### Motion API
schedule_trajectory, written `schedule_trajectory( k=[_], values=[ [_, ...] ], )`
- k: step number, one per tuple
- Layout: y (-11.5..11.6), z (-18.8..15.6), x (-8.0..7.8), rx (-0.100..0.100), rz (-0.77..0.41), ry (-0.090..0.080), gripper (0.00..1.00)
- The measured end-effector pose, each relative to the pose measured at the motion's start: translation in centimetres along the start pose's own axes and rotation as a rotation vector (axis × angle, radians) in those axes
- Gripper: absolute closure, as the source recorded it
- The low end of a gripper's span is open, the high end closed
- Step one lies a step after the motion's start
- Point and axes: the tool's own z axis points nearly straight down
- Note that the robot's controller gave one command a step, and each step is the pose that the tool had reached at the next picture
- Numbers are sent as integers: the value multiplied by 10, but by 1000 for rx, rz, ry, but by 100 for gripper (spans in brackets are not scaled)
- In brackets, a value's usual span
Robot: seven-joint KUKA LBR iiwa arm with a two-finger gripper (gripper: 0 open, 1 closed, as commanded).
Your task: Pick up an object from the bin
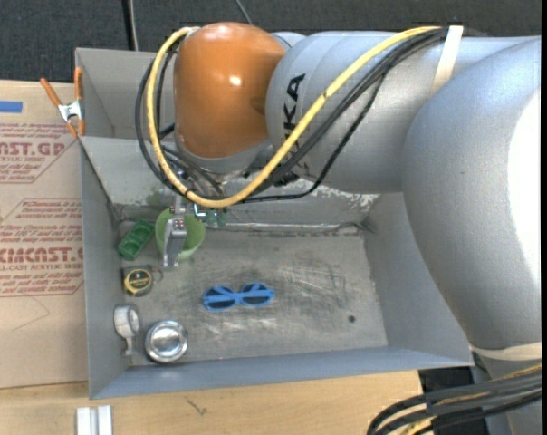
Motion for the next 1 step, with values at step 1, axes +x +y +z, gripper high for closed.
schedule_trajectory(
  k=[1],
  values=[
    [-16, 135, 15, -1, -152, -13, 0]
  ],
)
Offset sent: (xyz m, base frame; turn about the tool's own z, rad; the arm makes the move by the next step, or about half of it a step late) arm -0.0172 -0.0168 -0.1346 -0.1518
